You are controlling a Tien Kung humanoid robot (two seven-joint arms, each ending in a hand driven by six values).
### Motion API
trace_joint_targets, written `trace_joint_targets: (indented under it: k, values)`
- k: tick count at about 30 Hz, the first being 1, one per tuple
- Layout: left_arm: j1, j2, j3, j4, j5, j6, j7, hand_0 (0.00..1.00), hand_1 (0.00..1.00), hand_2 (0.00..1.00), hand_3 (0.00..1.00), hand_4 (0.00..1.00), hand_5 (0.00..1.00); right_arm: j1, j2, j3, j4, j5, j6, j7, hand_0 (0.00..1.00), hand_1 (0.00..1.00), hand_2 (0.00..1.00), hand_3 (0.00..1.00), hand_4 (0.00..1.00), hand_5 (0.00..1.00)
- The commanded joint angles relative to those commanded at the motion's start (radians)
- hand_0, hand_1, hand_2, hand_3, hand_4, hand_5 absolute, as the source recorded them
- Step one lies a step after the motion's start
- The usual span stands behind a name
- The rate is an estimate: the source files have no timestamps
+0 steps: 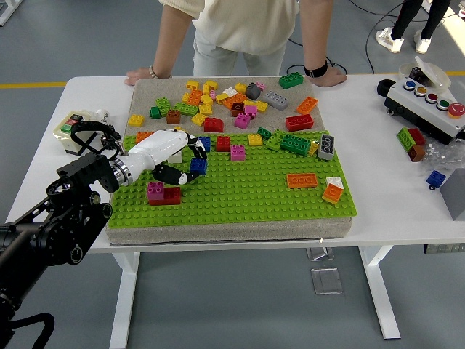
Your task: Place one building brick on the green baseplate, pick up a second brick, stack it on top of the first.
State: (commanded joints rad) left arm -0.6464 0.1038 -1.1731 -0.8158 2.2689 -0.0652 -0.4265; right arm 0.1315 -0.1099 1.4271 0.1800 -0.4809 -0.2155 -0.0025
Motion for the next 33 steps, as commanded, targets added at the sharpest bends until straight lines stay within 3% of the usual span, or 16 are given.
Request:
trace_joint_targets:
  k: [24, 33]
  values:
    - [0.123, 0.036, -0.047, -0.177, 0.0, -0.034, 0.029, 0.842, 0.669, 0.578, 0.551, 0.683, 0.071, -0.01, -0.006, 0.009, 0.0, -0.002, 0.004, 0.005, 0.74, 0.659, 0.71, 0.597, 0.923, 0.51]
    - [0.152, 0.048, -0.068, -0.209, 0.0, -0.045, 0.038, 0.843, 0.667, 0.578, 0.551, 0.686, 0.074, -0.011, -0.01, 0.016, 0.0, -0.002, 0.007, 0.003, 0.738, 0.658, 0.71, 0.597, 0.922, 0.51]
